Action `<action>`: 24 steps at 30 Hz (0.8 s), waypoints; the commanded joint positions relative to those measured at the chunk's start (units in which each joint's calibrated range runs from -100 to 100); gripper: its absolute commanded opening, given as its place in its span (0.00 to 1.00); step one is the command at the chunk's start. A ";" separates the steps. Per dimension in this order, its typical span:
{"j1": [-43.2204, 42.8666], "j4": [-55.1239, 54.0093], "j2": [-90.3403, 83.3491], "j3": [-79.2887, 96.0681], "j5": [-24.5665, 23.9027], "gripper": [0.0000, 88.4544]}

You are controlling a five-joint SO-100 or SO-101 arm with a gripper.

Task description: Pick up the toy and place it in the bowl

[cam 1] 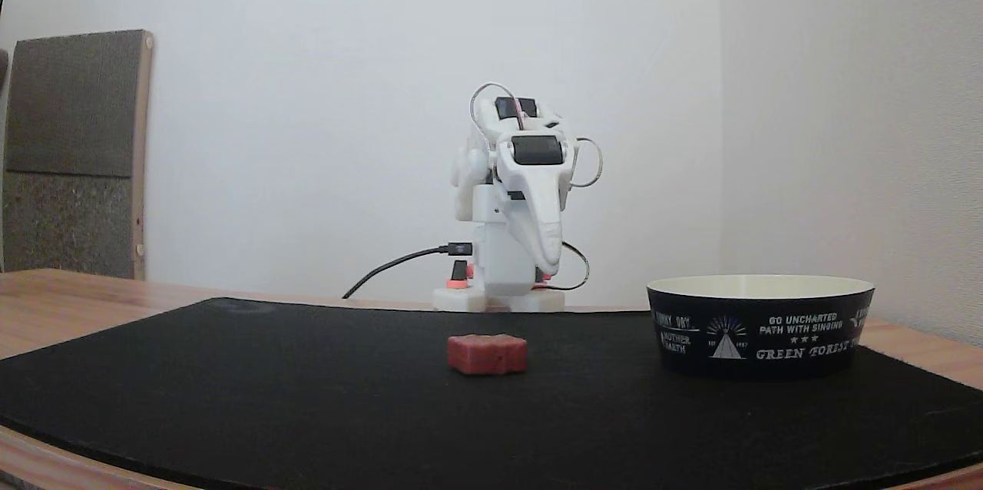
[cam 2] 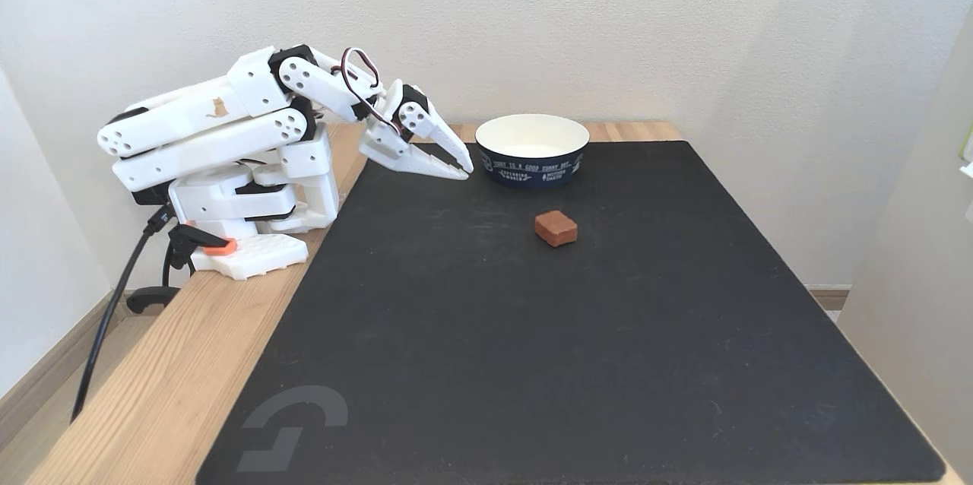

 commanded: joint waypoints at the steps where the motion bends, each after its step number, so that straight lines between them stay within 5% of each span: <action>1: 0.45 0.45 -0.58 0.78 -0.07 0.02; 20: 0.53 0.45 -0.58 0.78 -0.12 0.03; 24: 0.53 0.45 -0.58 0.78 -0.12 0.21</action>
